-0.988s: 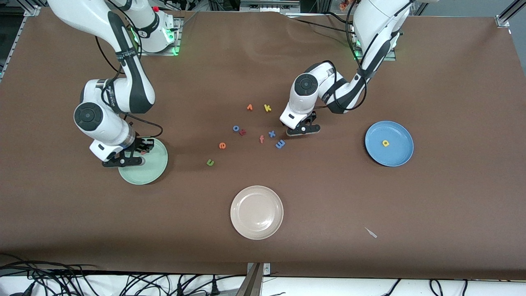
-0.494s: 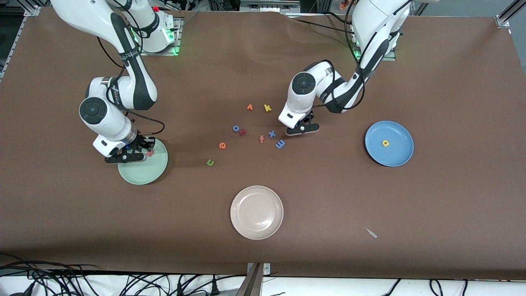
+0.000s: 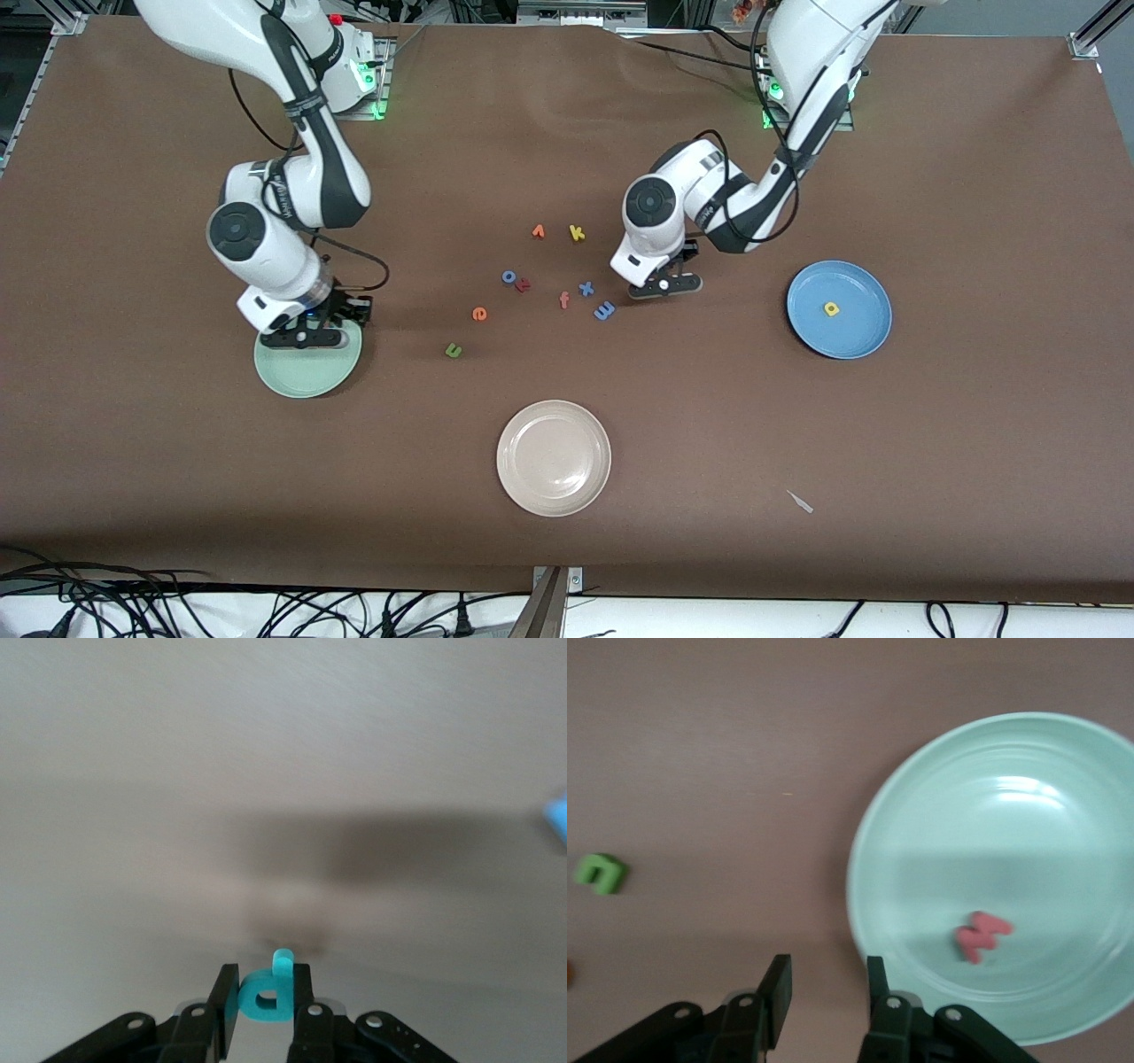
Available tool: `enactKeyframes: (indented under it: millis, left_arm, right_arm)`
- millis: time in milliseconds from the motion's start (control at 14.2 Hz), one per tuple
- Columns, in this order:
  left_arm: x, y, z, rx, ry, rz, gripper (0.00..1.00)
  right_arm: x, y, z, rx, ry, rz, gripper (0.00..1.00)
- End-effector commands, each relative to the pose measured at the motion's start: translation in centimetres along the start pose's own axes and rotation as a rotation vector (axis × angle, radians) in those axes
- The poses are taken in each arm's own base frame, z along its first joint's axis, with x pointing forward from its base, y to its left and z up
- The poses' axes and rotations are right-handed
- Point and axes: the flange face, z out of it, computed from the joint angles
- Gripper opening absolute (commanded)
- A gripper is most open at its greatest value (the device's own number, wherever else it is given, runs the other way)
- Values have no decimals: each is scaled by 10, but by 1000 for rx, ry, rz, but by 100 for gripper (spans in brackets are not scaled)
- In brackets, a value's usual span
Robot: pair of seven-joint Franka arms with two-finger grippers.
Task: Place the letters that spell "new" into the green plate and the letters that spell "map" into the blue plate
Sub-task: 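Release the w onto the green plate while the left gripper grasps the d, then drop the d on the blue plate while the right gripper reaches the n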
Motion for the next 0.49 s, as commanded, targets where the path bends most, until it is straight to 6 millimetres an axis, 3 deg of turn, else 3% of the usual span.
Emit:
enactKeyframes:
  millis: [0, 141, 353, 424]
  left_arm:
    - [39, -52, -17, 42, -57, 120, 0]
    - [63, -101, -23, 37, -99, 217, 0]
    - [99, -174, -32, 8, -166, 389, 0]
    - [108, -196, -27, -3, -181, 440, 0]
  right_arm:
    - [7, -44, 6, 17, 13, 80, 46]
    - [12, -78, 12, 16, 28, 115, 50]
    - [22, -110, 28, 14, 45, 150, 51]
    - [26, -117, 35, 11, 49, 163, 51]
